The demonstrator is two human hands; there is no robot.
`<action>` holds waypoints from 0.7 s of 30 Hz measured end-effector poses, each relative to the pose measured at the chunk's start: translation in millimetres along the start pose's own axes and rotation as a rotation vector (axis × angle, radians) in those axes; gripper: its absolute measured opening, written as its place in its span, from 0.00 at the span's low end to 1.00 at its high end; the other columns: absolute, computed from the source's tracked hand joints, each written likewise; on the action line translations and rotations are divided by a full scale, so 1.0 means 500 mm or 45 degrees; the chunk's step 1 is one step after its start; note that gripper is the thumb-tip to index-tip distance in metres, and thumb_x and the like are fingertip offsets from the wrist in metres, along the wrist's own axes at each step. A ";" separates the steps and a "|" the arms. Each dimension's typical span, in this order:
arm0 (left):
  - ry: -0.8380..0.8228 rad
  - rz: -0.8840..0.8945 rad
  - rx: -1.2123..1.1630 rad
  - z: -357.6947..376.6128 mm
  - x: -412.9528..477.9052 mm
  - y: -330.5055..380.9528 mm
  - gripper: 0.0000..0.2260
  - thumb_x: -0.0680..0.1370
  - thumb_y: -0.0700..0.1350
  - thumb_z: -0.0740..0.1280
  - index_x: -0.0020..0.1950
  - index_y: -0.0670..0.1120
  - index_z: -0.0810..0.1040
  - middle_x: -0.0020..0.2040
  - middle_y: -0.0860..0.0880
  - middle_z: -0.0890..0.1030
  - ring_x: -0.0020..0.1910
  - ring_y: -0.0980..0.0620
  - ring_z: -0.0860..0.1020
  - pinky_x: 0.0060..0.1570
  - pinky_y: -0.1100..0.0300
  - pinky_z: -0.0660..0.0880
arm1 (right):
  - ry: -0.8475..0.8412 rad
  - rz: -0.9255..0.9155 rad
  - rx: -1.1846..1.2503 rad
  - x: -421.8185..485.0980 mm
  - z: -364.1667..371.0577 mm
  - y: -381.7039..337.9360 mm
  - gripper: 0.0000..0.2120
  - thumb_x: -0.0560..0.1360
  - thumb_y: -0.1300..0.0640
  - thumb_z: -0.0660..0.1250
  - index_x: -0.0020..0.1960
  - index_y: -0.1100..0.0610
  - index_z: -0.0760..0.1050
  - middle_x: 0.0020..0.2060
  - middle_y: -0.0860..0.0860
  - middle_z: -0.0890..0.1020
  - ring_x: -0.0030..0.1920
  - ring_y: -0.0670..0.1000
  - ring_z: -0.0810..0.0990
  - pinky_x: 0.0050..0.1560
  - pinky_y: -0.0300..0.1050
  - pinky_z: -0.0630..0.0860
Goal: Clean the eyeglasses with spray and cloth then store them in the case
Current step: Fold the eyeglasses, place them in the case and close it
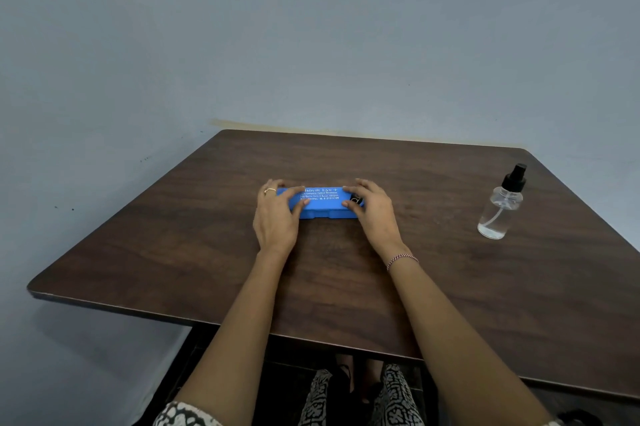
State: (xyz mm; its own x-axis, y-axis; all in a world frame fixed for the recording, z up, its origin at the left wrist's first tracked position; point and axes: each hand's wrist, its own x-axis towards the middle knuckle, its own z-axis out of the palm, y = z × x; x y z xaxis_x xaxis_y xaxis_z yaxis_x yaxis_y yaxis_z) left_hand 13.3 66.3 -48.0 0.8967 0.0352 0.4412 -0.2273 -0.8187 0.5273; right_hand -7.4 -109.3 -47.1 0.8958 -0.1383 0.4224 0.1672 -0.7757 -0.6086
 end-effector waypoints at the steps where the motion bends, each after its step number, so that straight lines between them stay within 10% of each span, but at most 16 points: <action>1: -0.014 -0.022 -0.089 0.001 0.002 -0.004 0.13 0.76 0.51 0.67 0.61 0.55 0.79 0.69 0.51 0.70 0.72 0.51 0.61 0.58 0.53 0.72 | -0.014 0.035 0.056 0.000 -0.002 0.001 0.18 0.76 0.58 0.67 0.65 0.56 0.74 0.69 0.53 0.70 0.69 0.52 0.67 0.71 0.46 0.62; 21: 0.030 -0.280 -0.555 0.008 0.016 -0.023 0.29 0.66 0.47 0.78 0.66 0.47 0.75 0.65 0.43 0.75 0.61 0.49 0.75 0.61 0.53 0.74 | -0.039 0.281 0.301 -0.001 -0.007 0.009 0.24 0.72 0.57 0.72 0.67 0.53 0.72 0.63 0.54 0.76 0.62 0.51 0.75 0.64 0.48 0.73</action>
State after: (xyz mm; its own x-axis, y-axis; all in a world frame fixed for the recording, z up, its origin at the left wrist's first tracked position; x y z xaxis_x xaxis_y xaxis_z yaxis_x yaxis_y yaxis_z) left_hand 24.4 73.7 -53.4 0.9335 0.1979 0.2989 -0.1756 -0.4745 0.8626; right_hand -8.6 -114.8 -47.8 0.9324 -0.2661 0.2446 0.0553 -0.5637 -0.8241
